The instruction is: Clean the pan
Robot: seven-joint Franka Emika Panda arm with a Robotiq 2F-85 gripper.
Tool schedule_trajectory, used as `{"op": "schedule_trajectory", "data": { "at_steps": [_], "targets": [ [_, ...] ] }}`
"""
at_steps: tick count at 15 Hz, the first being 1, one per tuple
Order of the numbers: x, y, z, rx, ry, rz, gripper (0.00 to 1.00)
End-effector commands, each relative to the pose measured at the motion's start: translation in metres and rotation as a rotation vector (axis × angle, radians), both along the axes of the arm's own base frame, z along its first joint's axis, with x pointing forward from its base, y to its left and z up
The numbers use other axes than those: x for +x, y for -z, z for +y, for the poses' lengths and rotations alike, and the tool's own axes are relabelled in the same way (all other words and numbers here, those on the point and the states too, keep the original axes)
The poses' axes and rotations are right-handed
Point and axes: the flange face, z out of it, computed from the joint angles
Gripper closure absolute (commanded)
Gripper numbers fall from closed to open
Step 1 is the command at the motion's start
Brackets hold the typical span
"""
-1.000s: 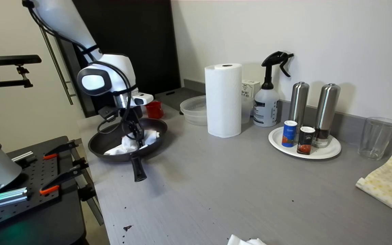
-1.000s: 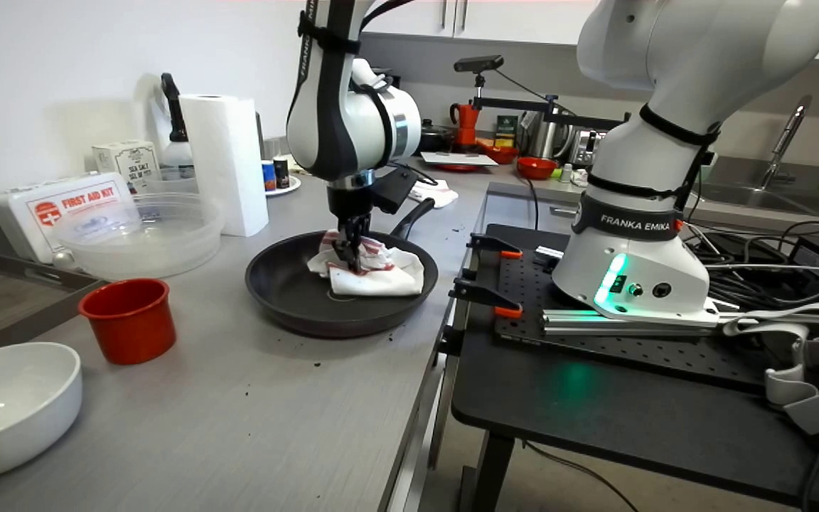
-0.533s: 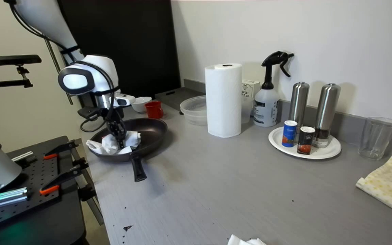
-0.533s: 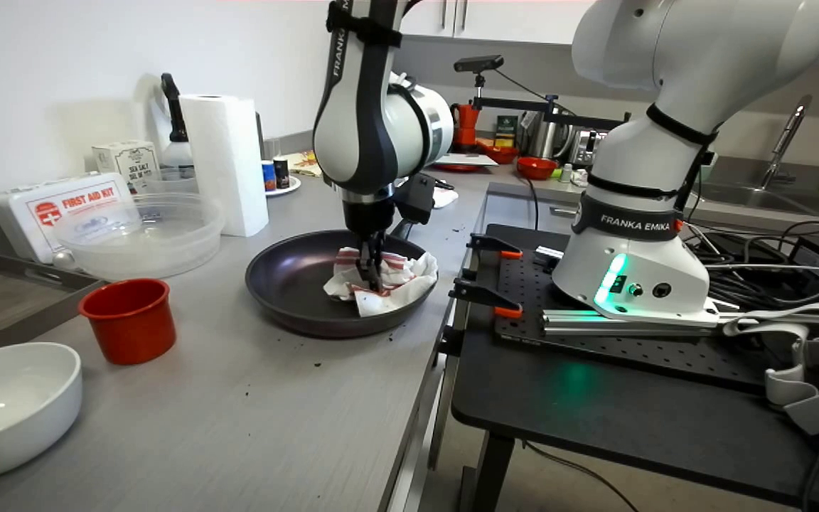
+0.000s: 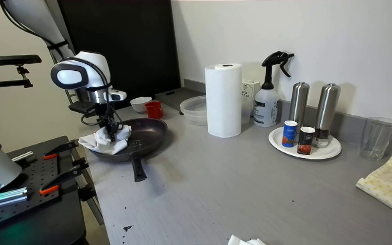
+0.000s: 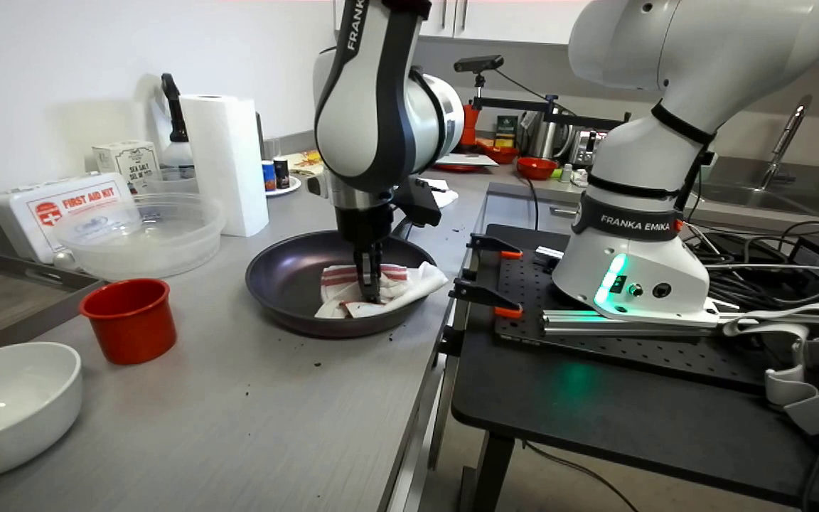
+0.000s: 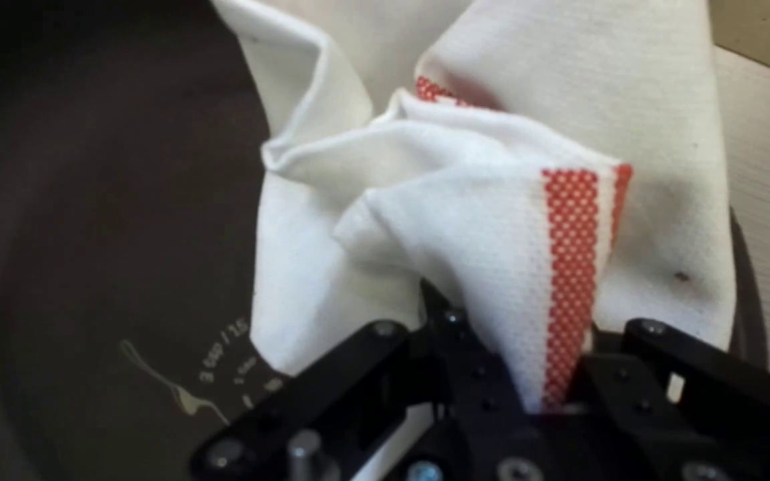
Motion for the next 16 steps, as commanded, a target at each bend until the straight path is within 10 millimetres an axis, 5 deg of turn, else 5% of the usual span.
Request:
{"op": "schedule_trajectory", "data": {
  "at_steps": [1,9,16],
  "targets": [
    [-0.003,-0.024,0.016,0.084,-0.101,-0.022,0.96],
    [0.001,-0.056,0.055,0.157,-0.282,-0.069,0.96],
    [0.006,-0.066,0.116,0.073,-0.409,-0.098,0.96]
  ]
}}
